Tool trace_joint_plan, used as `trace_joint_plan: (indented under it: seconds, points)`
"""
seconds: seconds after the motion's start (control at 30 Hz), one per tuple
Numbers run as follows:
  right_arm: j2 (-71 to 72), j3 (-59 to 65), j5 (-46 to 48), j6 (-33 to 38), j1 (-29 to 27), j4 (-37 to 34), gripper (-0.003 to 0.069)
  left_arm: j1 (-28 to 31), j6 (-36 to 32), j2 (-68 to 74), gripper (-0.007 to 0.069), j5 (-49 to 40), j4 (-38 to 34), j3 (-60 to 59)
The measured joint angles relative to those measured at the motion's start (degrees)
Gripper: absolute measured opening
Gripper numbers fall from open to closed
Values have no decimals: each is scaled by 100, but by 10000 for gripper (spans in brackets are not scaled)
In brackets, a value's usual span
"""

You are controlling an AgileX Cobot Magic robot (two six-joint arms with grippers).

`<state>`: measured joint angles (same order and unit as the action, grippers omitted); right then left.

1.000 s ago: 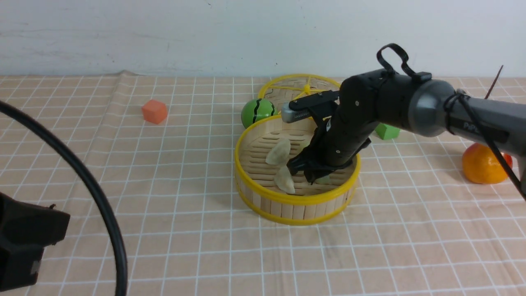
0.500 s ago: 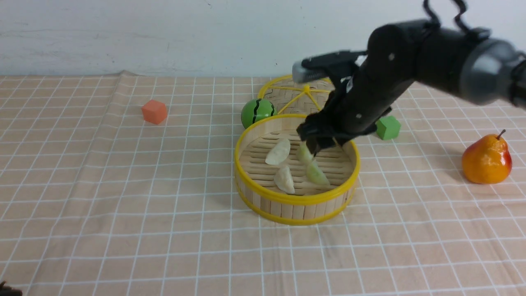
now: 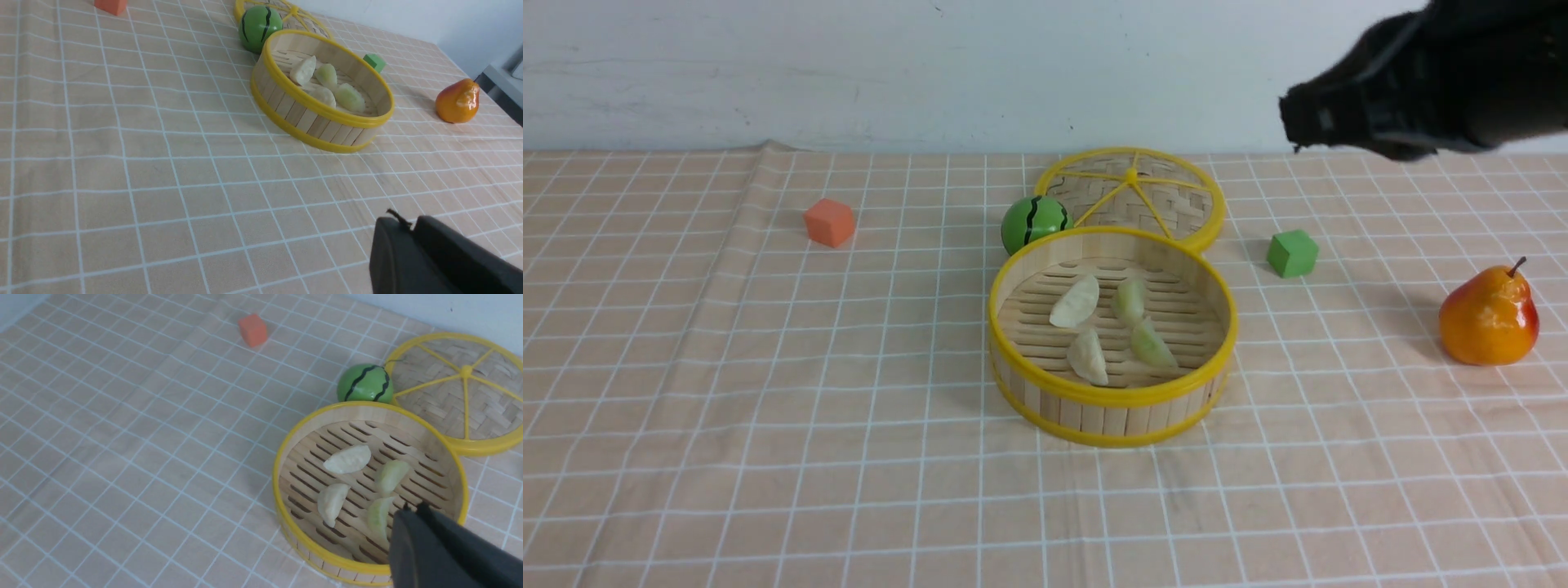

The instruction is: Put the dumplings into the steamer on the table with the brown tablecloth.

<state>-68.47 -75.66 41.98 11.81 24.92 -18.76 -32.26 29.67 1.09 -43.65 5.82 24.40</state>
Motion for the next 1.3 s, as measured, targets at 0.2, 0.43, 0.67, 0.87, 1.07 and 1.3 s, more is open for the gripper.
trace_joint_plan:
  seconds: [0.2,0.43,0.67,0.87,1.07,1.3]
  points:
    - [1407,1338,-647,522,0,-330,-20,0,0,0,63,7,25,0]
    - [2745,2234,-860,619,0,-358,-17,0,5,0,71,22,29,0]
    - [3459,2399,-910,626,0,-364,-15,0,5,0,74,22,29,0]
    - [3583,2399,-864,626,0,-364,-10,0,5,0,82,24,29,0]
    - [3583,2399,-865,626,0,-364,-6,0,5,0,88,24,29,0]
    - [3612,2525,-955,626,0,-364,-1,0,5,0,94,24,29,0]
